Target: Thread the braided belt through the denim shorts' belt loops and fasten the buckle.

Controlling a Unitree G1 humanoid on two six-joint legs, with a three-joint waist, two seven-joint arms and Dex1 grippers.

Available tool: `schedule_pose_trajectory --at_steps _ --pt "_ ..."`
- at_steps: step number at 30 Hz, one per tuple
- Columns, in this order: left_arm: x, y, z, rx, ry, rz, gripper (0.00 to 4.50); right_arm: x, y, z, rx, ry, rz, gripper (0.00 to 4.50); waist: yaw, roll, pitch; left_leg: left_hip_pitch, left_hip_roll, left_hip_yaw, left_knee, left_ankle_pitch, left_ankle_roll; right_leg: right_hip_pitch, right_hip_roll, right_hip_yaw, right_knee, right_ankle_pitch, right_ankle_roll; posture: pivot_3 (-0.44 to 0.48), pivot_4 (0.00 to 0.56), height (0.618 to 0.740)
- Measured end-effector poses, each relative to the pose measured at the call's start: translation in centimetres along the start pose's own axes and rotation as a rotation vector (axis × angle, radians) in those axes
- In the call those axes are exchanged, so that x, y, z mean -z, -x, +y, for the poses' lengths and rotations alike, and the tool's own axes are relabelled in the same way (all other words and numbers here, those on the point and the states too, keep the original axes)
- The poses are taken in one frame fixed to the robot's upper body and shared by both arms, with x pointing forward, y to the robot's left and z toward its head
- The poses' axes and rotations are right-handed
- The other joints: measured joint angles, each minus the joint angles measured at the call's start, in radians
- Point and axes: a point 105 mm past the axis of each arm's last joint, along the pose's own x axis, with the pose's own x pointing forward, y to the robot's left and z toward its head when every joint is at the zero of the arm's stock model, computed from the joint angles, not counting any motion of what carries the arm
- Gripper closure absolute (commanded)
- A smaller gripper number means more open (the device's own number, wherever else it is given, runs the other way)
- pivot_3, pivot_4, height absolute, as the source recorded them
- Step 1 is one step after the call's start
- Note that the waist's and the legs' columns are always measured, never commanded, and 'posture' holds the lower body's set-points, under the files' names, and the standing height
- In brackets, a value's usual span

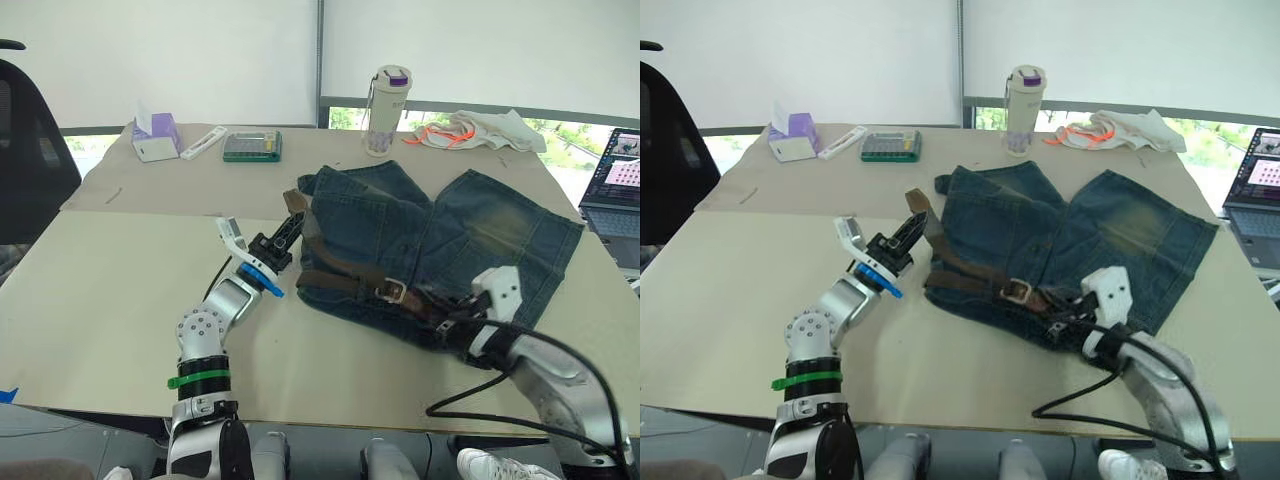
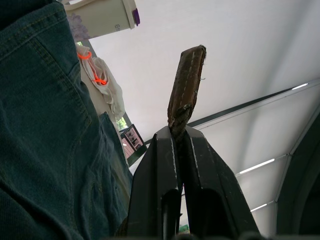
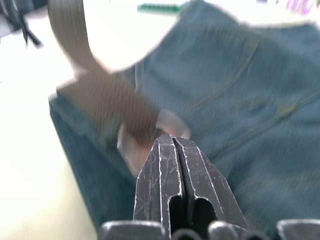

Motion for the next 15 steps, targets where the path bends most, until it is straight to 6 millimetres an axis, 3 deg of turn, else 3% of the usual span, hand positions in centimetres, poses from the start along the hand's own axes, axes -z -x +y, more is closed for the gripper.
schedule_pose_trajectory --at_steps 3,11,15 --pt "0.2 -0.1 0.0 0.002 0.000 0.009 4.50 -0.6 -0.5 -0.4 0.004 0.017 -0.015 4.48 0.001 0.000 0.000 0.000 0.000 0.000 0.000 0.000 0.000 0.000 0.000 0.000 0.000 0.000 0.000 0.000 0.150 0.740" --pt "0.1 0.4 0.2 0.004 -0.006 0.008 4.50 3.1 -1.2 -0.3 -0.032 0.070 0.157 4.48 0.002 0.000 0.000 0.000 0.000 0.000 0.000 0.000 0.000 0.000 0.000 0.000 0.000 0.000 0.000 0.000 0.150 0.740" --pt "0.1 0.4 0.2 0.004 -0.006 0.008 4.50 3.3 -1.3 -0.1 -0.051 0.091 0.167 4.48 0.002 0.000 0.000 0.000 0.000 0.000 0.000 0.000 0.000 0.000 0.000 0.000 0.000 0.000 0.000 0.000 0.150 0.740"
